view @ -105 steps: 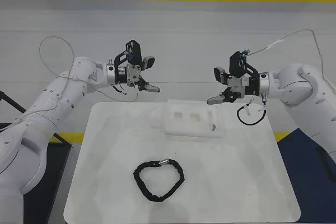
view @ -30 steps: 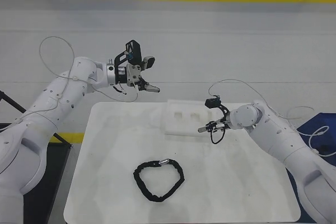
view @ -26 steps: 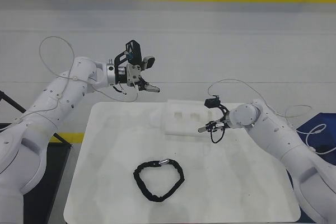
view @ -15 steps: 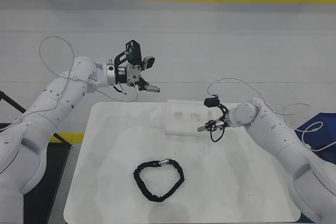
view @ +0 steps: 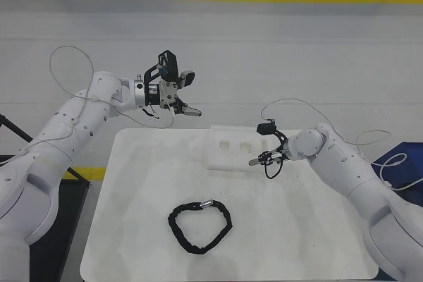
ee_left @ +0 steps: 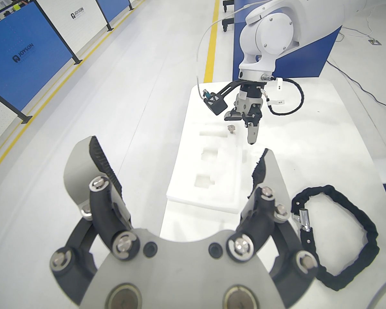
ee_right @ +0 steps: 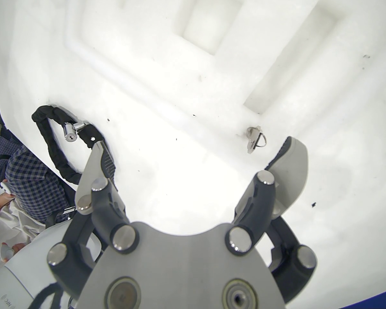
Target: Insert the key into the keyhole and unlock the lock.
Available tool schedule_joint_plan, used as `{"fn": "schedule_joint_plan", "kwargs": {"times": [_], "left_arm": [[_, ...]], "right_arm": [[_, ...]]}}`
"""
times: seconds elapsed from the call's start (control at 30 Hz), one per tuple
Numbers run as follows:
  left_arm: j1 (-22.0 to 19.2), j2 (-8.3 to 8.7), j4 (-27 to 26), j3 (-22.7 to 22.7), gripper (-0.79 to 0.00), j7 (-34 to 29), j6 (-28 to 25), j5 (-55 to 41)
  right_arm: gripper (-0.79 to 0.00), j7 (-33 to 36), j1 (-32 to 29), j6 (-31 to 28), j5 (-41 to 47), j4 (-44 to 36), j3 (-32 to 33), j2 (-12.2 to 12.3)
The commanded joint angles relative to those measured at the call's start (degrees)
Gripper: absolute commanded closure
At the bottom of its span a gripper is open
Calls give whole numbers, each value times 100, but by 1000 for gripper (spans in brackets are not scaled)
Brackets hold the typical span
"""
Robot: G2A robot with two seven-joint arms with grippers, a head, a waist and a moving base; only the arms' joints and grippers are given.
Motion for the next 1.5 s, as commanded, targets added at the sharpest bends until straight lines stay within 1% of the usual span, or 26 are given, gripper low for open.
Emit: {"fn": "schedule_joint_plan", "kwargs": {"times": [0.0, 0.17, 0.23, 0.4, 0.57, 0.87, 0.93, 1.0, 1.13, 1.23, 1.27, 1.3, 1.33, 1.37, 1.47], "left_arm": [[0, 0, 0, 0, -785, 0, 0, 0], [0, 0, 0, 0, -785, 0, 0, 0], [0, 0, 0, 0, -785, 0, 0, 0], [0, 0, 0, 0, -785, 0, 0, 0], [0, 0, 0, 0, -785, 0, 0, 0], [0, 0, 0, 0, -785, 0, 0, 0], [0, 0, 0, 0, -785, 0, 0, 0], [0, 0, 0, 0, -785, 0, 0, 0], [0, 0, 0, 0, -785, 0, 0, 0], [0, 0, 0, 0, -785, 0, 0, 0], [0, 0, 0, 0, -785, 0, 0, 0], [0, 0, 0, 0, -785, 0, 0, 0], [0, 0, 0, 0, -785, 0, 0, 0], [0, 0, 0, 0, -785, 0, 0, 0], [0, 0, 0, 0, -785, 0, 0, 0]], "right_arm": [[-785, -42, -30, -96, -92, -80, 14, 15], [-785, 62, 9, -345, -266, -151, 74, 33], [-785, 75, 28, -352, -304, -81, 105, 30], [-785, 248, 73, -487, -184, 90, 198, -18], [-785, 249, 116, -548, -226, 243, 214, -105], [-779, 115, 142, -442, -590, 588, 110, -309], [-739, 68, 157, -426, -670, 644, 97, -348], [-674, 17, 168, -429, -723, 702, 97, -382], [-634, -82, 199, -388, -887, 823, 83, -443], [-579, -159, 219, -312, -1044, 901, 58, -490], [-573, -200, 226, -268, -1112, 926, 47, -505], [-606, -247, 231, -215, -1168, 950, 39, -521], [-610, -292, 234, -167, -1231, 973, 29, -536], [-585, -321, 231, -148, -1266, 993, 27, -550], [-465, -356, 211, -157, -1326, 1056, 31, -593]]}}
